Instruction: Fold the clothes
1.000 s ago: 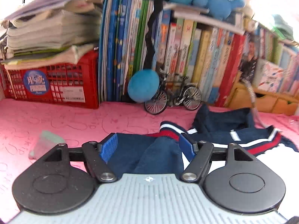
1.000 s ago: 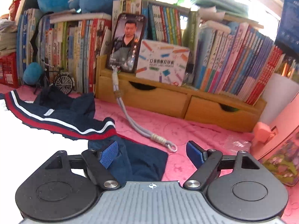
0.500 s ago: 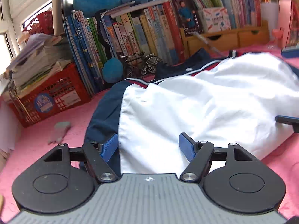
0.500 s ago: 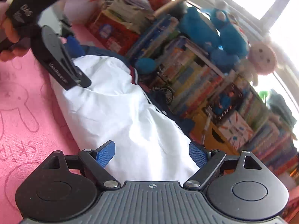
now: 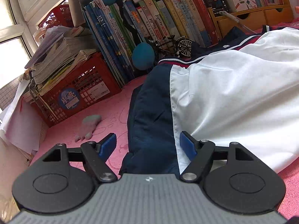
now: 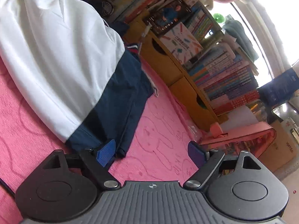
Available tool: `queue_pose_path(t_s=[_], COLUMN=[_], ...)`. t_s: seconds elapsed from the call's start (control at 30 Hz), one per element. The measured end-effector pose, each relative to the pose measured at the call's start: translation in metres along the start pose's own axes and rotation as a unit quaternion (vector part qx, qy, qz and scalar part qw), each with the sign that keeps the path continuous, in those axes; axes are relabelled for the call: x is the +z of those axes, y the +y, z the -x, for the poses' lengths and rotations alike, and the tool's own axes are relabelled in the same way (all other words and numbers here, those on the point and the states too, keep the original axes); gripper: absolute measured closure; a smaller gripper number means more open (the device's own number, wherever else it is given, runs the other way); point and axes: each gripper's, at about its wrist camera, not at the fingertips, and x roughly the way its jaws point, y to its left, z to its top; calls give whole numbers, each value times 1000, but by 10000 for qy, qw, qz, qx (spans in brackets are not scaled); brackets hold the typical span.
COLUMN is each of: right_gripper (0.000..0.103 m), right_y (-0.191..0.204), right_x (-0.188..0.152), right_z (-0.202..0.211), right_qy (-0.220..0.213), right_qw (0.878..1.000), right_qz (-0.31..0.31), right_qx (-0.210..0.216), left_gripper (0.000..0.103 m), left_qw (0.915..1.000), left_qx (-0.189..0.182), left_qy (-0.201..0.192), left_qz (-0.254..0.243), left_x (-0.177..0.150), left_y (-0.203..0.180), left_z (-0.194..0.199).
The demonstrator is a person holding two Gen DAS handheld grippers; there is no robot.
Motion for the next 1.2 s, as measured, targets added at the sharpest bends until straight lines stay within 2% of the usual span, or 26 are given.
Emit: queue_pose_path(t_s=[0.07, 0.13, 0.2, 0.27, 0.33, 0.43, 0.5, 0.57, 0.6, 0.67, 0.7, 0.73, 0.77, 0.9, 0.97, 1.03, 1.1, 1.2], right_gripper=[24, 24, 23, 22, 21, 21, 22, 22, 27, 54, 83, 92, 92, 89, 84, 63, 60, 60], right_y=[-1, -9, -21, -18, -3, 27, 46, 62, 69, 74, 74, 73, 71, 51, 36, 28, 25, 28], right_x=[-5, -8, -10, -11, -9, 7, 24, 42, 52, 74, 86, 95, 104, 114, 108, 97, 88, 84], right_z=[0, 13, 33, 55, 75, 92, 98, 105, 108, 107, 103, 96, 89, 56, 47, 50, 50, 43], right_qy=[203, 105, -81, -521, -958, -1299, -1573, -1889, -2070, -2069, -1981, -1858, -1730, -1345, -1211, -1240, -1227, -994], right_qw=[9993, 9999, 9962, 9941, 9924, 9805, 9708, 9605, 9555, 9508, 9479, 9447, 9403, 9374, 9311, 9281, 9240, 9021], right_qz=[234, -71, -752, -754, -148, 705, 993, 1118, 1094, 814, 608, 385, 161, -942, -1519, -1819, -2057, -2613], right_qx=[-195, 5, 420, 584, 755, 1293, 1515, 1710, 1795, 2159, 2418, 2673, 2925, 3073, 3086, 3004, 2980, 3288], left_gripper=[28, 29, 29, 29, 28, 28, 28, 28, 28, 28, 30, 32, 38, 57, 61, 62, 63, 62], left_qw=[9999, 9995, 9992, 9969, 9902, 9734, 9618, 9546, 9534, 9585, 9622, 9658, 9677, 9697, 9699, 9714, 9758, 9800], left_qx=[-72, -99, 32, -16, -430, -1103, -1420, -1639, -1701, -1684, -1706, -1778, -1850, -1991, -2060, -2004, -1870, -1917], left_qy=[35, 9, -322, -757, -1028, -1125, -1228, -1358, -1420, -1476, -1449, -1385, -1290, -861, -645, -393, -90, 190], left_qz=[109, 302, 215, -235, -847, -1666, -1994, -2083, -2048, -1763, -1549, -1284, -1126, -1128, -1129, -1212, -1125, -501], left_x=[0, -3, -11, -20, -27, -31, -31, -26, -23, -10, -3, 5, 15, 51, 69, 79, 88, 113], left_y=[3, 11, 18, 20, 16, -3, -19, -31, -36, -38, -34, -30, -30, -59, -73, -90, -100, -97], left_z=[3, 14, 37, 63, 85, 106, 113, 116, 115, 105, 97, 87, 75, 24, -1, -33, -69, -103])
